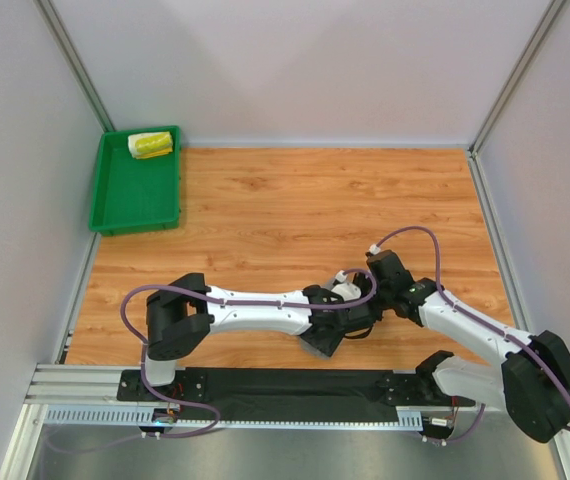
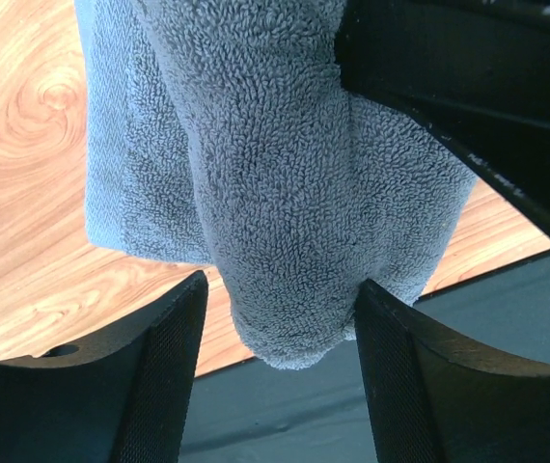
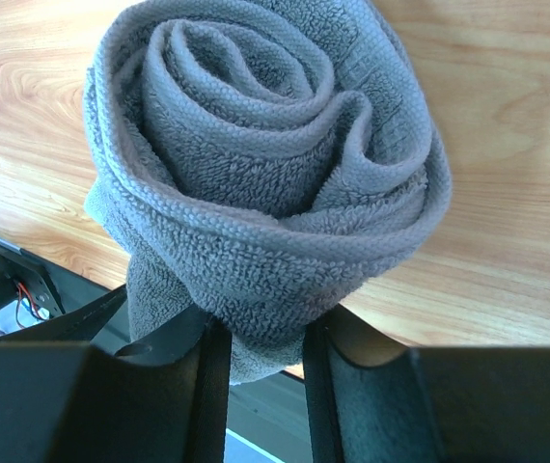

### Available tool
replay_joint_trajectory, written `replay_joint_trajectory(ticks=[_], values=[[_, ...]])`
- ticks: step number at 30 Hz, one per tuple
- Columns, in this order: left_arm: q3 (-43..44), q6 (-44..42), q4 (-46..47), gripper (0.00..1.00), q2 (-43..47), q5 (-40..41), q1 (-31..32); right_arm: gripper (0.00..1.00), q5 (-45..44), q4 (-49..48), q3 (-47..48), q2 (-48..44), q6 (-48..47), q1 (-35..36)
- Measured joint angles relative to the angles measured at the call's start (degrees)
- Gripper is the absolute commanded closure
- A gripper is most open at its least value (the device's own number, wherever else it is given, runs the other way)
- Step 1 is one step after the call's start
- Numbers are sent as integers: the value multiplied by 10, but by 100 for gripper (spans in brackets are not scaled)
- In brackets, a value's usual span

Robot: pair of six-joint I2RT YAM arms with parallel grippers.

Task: Roll the towels
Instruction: Roll the towel

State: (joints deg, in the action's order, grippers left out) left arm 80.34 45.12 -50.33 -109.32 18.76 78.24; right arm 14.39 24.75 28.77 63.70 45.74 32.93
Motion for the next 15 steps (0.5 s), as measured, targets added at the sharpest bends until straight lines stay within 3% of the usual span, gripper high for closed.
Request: replay_joint_trajectory(ticks=[15], values=[[40, -5, -42, 33, 25, 42, 20, 73, 1, 5, 14, 11, -5, 0]])
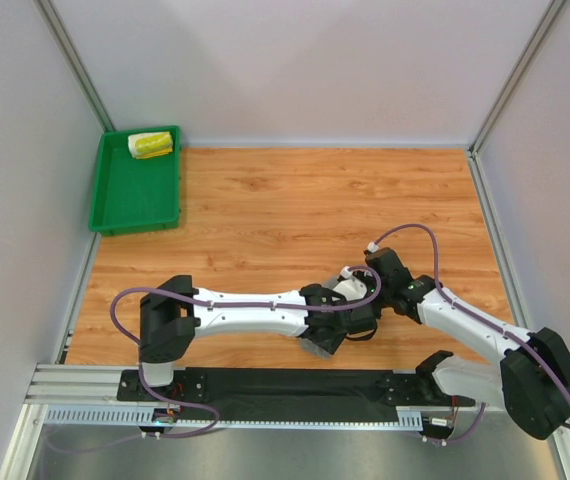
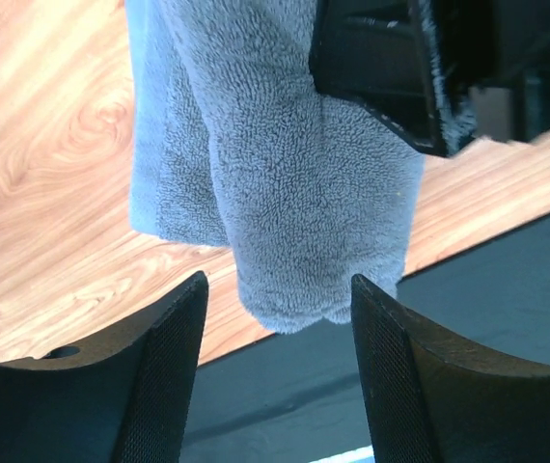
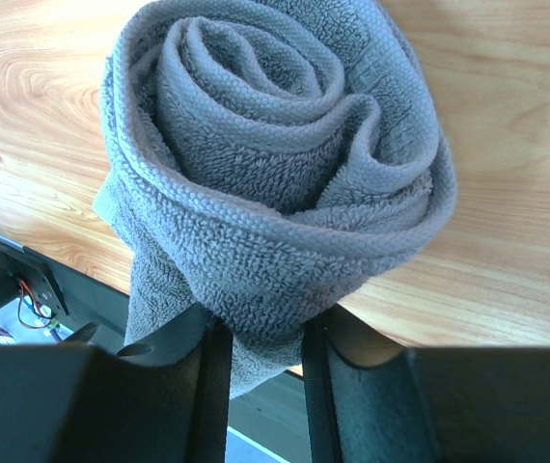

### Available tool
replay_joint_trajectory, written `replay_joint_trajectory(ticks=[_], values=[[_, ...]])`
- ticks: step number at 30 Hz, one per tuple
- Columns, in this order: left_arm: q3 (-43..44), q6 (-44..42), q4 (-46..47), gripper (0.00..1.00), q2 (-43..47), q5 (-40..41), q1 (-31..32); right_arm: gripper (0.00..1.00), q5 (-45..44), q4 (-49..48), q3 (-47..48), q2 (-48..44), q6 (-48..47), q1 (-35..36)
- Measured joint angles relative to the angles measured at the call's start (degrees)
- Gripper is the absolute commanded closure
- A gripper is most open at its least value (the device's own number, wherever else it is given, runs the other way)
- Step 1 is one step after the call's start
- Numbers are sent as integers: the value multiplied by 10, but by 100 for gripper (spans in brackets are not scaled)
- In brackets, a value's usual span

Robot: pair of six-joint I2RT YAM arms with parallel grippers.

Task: Roll the towels
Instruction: Roll the towel

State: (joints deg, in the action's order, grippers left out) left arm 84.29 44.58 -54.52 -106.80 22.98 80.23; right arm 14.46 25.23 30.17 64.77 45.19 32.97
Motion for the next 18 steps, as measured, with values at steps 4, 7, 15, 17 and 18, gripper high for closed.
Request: replay_joint_trajectory(ticks=[4, 7, 15, 17, 18], values=[[-5, -2, 20, 33, 34, -11, 1, 73, 0, 5, 5, 7, 0, 0], [-15, -3, 52, 34, 51, -30, 4, 73, 0, 9, 9, 8, 0, 0], [-47, -9, 106, 33, 42, -66, 7, 73, 0, 13, 12, 9, -2, 0], [-47, -11, 108, 33, 34, -64, 7, 73, 0, 13, 12, 9, -2, 0], [-46, -12, 108, 33, 28, -63, 7, 73, 0, 13, 12, 9, -2, 0]])
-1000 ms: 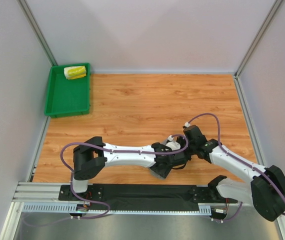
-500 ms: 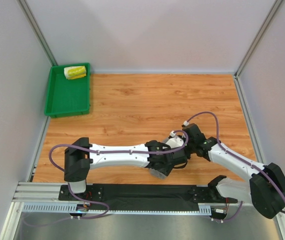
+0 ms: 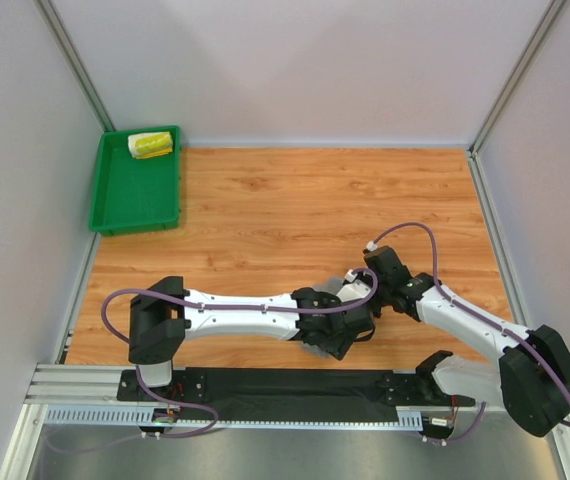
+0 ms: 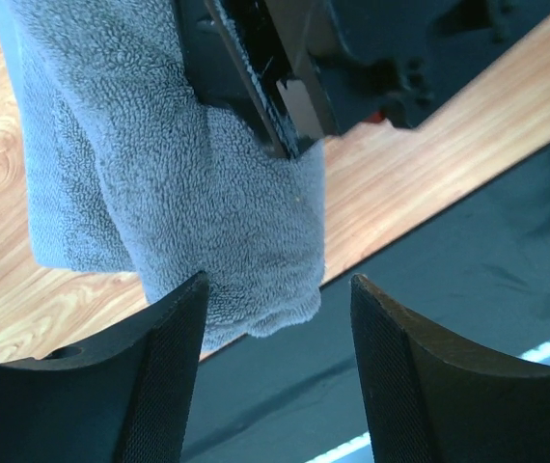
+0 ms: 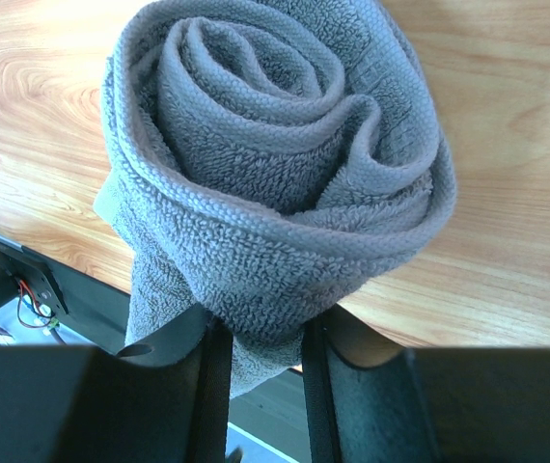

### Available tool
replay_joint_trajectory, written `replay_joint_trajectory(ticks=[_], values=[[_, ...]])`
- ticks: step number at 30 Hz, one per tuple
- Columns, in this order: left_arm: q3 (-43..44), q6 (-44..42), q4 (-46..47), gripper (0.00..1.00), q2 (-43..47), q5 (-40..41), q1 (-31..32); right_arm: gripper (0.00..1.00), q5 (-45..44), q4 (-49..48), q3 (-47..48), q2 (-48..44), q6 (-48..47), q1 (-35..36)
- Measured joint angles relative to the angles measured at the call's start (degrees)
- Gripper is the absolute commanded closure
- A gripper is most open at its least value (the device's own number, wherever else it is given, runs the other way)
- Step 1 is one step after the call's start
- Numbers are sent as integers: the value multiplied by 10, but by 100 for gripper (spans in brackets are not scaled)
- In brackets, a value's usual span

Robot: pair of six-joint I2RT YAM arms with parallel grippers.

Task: Roll the towels
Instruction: Roll the towel

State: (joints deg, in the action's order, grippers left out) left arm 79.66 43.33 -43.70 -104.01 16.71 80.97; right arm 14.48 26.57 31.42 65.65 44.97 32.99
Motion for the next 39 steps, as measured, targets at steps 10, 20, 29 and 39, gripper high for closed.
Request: replay_joint_trajectory(ticks=[10, 20, 29, 39], values=[[-2, 1, 8, 33, -33, 14, 1, 73, 3, 7, 1, 0, -1, -1], [-7, 11, 30, 32, -42, 16, 3, 72, 2, 19, 1, 0, 0, -7], [-24, 10, 42, 65, -42, 33, 5, 68, 1, 30, 6, 2, -3, -7], [-55, -33, 79, 99, -18, -18, -18, 49, -6, 65, 23, -3, -20, -5]])
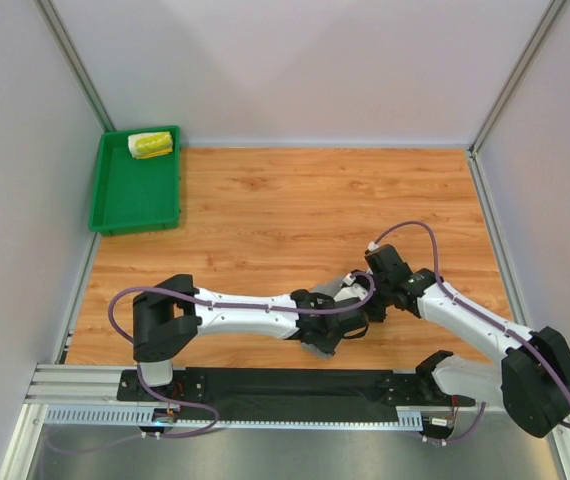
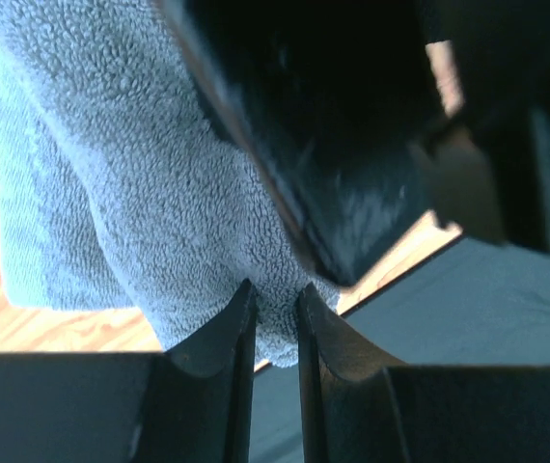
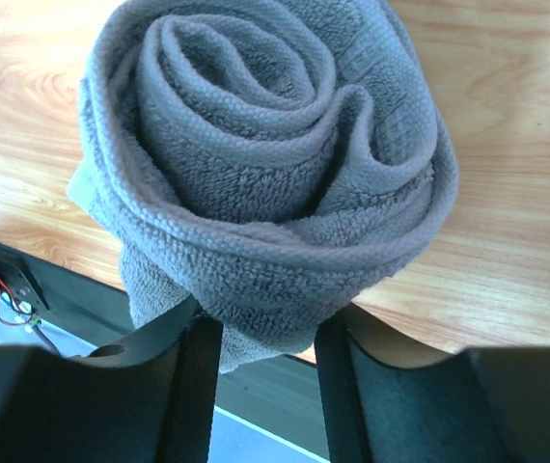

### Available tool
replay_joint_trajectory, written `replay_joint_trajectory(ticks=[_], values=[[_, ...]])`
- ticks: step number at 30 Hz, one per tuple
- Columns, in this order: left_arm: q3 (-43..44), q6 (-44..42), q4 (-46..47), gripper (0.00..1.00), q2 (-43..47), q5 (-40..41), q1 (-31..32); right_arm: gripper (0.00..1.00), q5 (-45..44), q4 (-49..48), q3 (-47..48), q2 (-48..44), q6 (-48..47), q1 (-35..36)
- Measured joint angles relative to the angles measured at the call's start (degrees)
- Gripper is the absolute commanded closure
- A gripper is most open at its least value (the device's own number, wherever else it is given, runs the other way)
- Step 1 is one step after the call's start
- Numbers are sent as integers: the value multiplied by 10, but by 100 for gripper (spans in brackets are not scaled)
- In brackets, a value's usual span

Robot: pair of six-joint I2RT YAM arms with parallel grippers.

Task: Roll the towels
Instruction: Roll the towel

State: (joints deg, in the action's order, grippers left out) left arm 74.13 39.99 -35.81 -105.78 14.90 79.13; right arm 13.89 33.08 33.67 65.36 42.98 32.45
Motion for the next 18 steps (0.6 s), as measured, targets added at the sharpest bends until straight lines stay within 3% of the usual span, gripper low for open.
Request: replay_joint_trajectory(ticks=[6, 12, 18], values=[[-52, -39, 49, 100, 46, -78, -45, 17, -21, 38, 25, 0, -22, 4], [-107, -60, 98, 100, 101, -205, -140, 14, -57, 104, 82, 5, -52, 1], [-112, -63, 88, 100, 92, -329, -259, 13, -61, 122, 138, 0, -75, -7]])
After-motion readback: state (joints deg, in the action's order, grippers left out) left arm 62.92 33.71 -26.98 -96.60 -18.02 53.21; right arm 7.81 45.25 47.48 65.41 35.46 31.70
